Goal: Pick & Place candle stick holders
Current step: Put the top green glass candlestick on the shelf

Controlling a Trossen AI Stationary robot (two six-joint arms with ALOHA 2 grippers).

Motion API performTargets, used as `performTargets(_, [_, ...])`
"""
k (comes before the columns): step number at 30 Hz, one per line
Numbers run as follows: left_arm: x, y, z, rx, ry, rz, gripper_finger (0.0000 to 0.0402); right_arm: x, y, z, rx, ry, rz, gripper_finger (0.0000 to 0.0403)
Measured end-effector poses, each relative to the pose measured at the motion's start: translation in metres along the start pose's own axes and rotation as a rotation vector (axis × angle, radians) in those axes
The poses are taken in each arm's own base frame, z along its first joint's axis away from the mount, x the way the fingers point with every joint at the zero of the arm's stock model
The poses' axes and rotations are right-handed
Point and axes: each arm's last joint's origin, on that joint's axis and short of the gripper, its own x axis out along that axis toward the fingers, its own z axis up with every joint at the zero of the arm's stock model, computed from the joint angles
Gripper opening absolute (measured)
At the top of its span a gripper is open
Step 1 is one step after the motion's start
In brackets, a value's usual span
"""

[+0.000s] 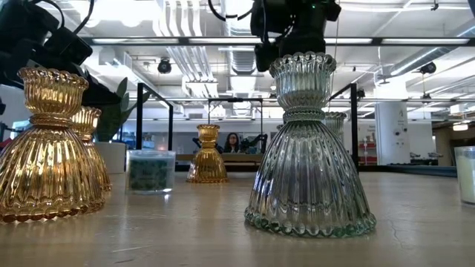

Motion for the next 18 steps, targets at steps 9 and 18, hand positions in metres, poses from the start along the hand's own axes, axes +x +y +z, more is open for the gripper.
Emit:
performTargets(9, [0.0,0.0,0.0,0.0,0.0,0.0,0.0039,0.017,-0.001,-0.007,0.009,-0.001,0.002,0.0139])
performTargets(18, [0.0,0.0,0.0,0.0,0.0,0.0,0.0039,0.027,-0.002,-0.011,0.01,-0.012,0.003,0.0107])
